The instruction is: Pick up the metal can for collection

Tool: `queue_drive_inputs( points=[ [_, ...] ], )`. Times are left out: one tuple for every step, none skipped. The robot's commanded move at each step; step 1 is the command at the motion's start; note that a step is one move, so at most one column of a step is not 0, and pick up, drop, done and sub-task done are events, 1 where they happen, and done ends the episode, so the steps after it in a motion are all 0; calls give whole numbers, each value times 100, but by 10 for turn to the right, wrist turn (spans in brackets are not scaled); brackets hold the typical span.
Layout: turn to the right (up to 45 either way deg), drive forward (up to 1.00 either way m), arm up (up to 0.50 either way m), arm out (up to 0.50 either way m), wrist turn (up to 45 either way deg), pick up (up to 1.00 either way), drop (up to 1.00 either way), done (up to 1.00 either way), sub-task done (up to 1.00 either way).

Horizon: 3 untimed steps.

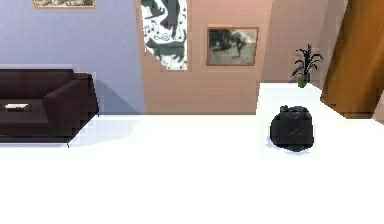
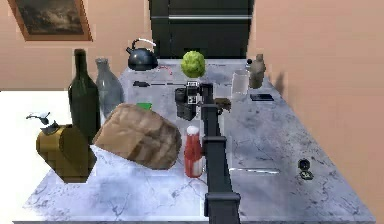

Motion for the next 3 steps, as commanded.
queue_drive_inputs(
  points=[
    [0,0,0,0,0,100,0,0,0],
    [0,0,10,0,0,0,0,0,0],
    [0,0,0,0,0,0,0,100,0]
  ],
)
